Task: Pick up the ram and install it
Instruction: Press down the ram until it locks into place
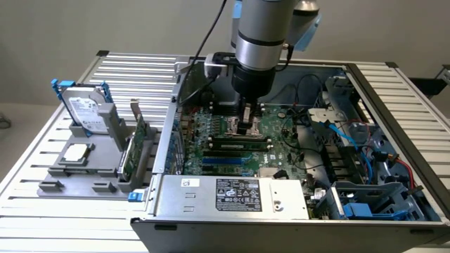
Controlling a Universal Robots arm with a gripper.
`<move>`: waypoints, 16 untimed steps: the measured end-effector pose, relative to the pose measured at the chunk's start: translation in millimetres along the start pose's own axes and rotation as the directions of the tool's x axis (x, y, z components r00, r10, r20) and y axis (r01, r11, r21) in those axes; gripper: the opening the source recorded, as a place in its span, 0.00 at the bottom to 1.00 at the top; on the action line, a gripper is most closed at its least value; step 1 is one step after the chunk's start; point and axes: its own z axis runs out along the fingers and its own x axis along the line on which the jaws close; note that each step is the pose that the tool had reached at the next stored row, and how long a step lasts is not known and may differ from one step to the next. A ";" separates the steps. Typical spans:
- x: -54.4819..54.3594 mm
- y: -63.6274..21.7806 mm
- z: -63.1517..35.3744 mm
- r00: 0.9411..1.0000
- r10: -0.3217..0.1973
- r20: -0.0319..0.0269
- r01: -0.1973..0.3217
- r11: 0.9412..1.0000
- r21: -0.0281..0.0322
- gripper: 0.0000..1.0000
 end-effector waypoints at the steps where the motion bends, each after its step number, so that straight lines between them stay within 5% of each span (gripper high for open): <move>1: 0.0 0.0 0.2 1.000 0.016 0.001 -0.016 1.000 -0.001 0.11; 8: -0.1 -0.1 1.7 0.992 0.128 0.005 -0.128 0.992 -0.006 0.11; 16: -0.1 -0.1 2.3 0.968 0.249 0.009 -0.249 0.968 -0.012 0.11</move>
